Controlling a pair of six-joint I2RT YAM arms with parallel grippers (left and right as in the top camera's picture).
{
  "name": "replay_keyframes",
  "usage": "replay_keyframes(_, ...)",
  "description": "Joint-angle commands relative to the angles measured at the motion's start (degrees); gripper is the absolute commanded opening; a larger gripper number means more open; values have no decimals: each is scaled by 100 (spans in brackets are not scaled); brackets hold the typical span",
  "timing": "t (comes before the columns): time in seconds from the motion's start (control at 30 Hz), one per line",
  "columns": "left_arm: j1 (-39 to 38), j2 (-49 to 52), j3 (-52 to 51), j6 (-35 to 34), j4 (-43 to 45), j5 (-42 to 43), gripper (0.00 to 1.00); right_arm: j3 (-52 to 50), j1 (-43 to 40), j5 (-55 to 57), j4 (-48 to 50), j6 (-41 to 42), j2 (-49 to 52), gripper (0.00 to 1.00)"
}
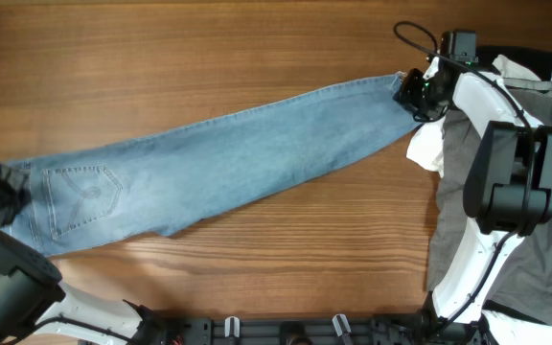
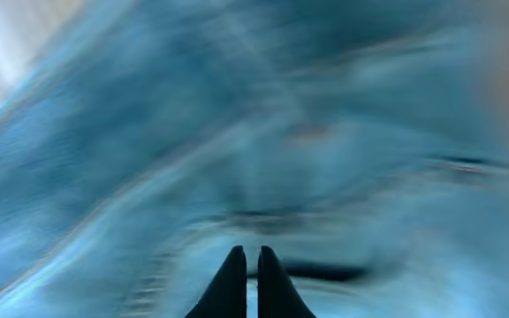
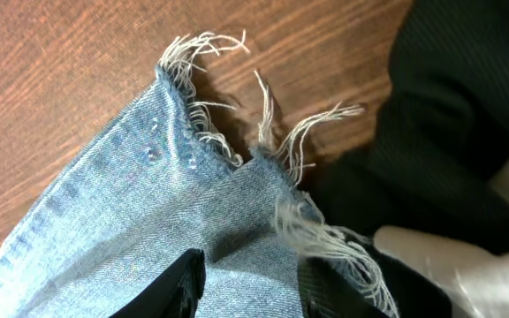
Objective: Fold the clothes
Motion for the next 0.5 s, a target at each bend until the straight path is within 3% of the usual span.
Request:
replay_keyframes(0.0,439,26,-354,-824,44,-1235,11,-225,-39,144,-317,-24,297,41)
replay_keyframes(0.13,789,24,-369,-881,39,-1016,18,-225,-39,116,-315,-26,295,44)
replay_keyframes(0.3,909,-96,-181,46,17,671,30,-201,-74,-841,-310,-511,162,49)
replay_keyframes(0.47,874,-708,358,61,-118,1480,34,-190,-184,-1598,-426,-734,-584,50)
